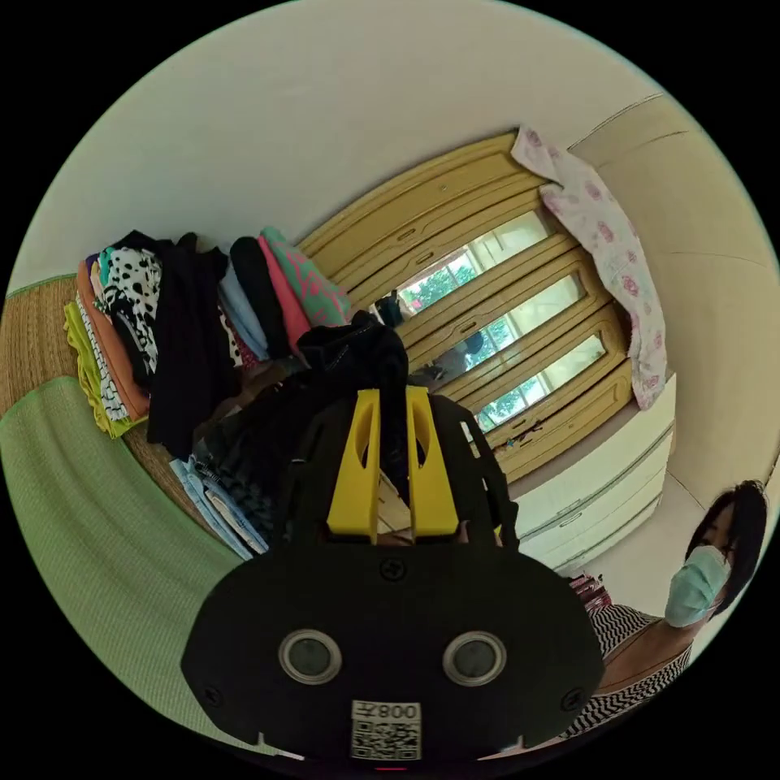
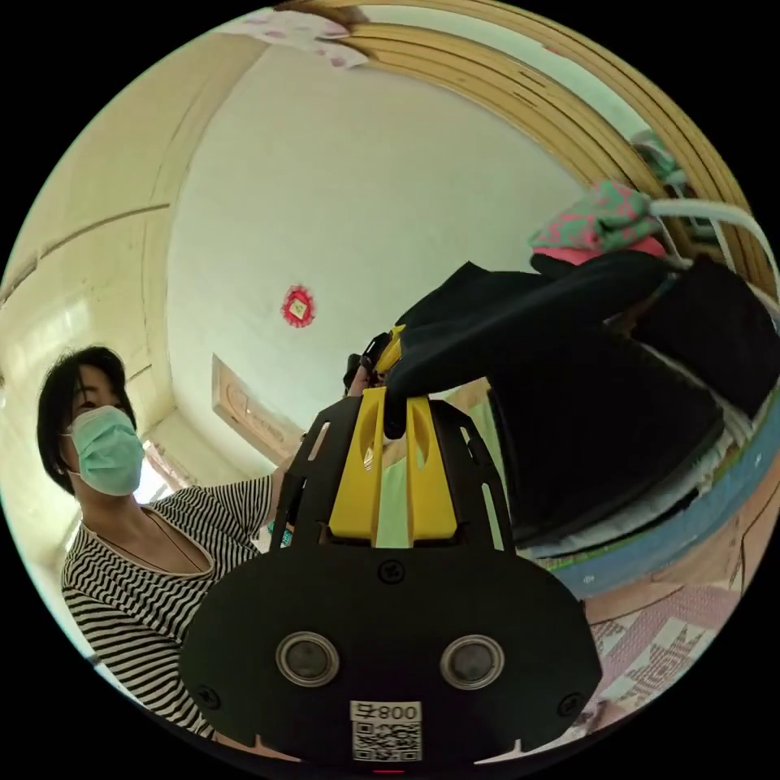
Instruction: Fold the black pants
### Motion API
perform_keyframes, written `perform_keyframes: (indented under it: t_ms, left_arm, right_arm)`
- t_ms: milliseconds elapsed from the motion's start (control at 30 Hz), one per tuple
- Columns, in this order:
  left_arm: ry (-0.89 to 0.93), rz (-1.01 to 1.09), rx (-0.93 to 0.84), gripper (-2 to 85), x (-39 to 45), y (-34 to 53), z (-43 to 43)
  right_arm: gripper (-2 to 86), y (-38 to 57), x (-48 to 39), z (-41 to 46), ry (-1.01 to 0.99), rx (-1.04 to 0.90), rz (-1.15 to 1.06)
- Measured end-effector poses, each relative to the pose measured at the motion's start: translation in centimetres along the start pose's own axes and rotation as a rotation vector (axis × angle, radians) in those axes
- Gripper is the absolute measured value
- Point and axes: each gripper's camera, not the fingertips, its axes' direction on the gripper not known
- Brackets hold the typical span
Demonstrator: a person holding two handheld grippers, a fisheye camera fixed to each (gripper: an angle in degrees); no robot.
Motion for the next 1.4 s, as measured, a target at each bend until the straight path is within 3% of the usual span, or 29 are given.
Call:
perform_keyframes:
  t_ms: [67,100,167,433,633,700,833,900,1000,1067,1167,1400]
  left_arm:
    - [-0.132,-0.073,-0.187,5.9,-6.1,1.8,7.8]
    - [-0.155,-0.071,-0.192,5.9,-7.2,2.4,9.1]
    - [-0.056,-0.074,-0.127,6.1,-11.0,4.2,11.9]
    - [-0.108,0.016,-0.174,7.6,-19.0,7.6,20.3]
    - [-0.138,0.025,0.004,8.3,-24.3,13.6,20.8]
    - [-0.139,0.051,0.055,7.1,-24.8,15.1,21.0]
    - [-0.162,0.221,0.000,3.1,-24.0,17.4,26.1]
    - [-0.247,0.316,-0.050,1.8,-23.6,18.3,29.3]
    - [-0.523,0.398,-0.141,0.7,-25.1,20.0,35.1]
    - [-0.638,0.420,-0.236,0.4,-28.0,21.5,39.3]
    - [-0.747,0.488,-0.198,0.2,-30.6,24.1,42.2]
    - [-0.733,0.412,-0.129,0.1,-36.7,26.3,44.9]
  right_arm:
    - [1.8,2.3,4.7,-0.4,0.062,-0.043,0.152]
    - [2.1,3.7,7.2,-0.3,0.072,-0.089,0.220]
    - [2.7,5.4,9.5,-0.7,-0.022,-0.075,0.259]
    - [5.5,7.1,13.3,-3.8,-0.106,-0.050,0.259]
    - [1.3,9.1,13.8,-10.8,0.081,0.059,0.303]
    - [0.6,7.0,11.9,-12.8,0.245,0.106,0.213]
    - [0.1,0.2,8.5,-9.7,0.372,0.029,-0.051]
    - [0.0,-4.3,7.0,-5.2,0.457,-0.038,-0.192]
    - [0.0,-8.7,6.3,1.0,0.609,-0.101,-0.330]
    - [0.0,-10.5,7.2,4.8,0.765,-0.151,-0.376]
    - [0.1,-12.3,10.7,10.1,0.911,-0.338,-0.369]
    - [0.1,-13.4,13.7,11.7,0.908,-0.359,-0.425]
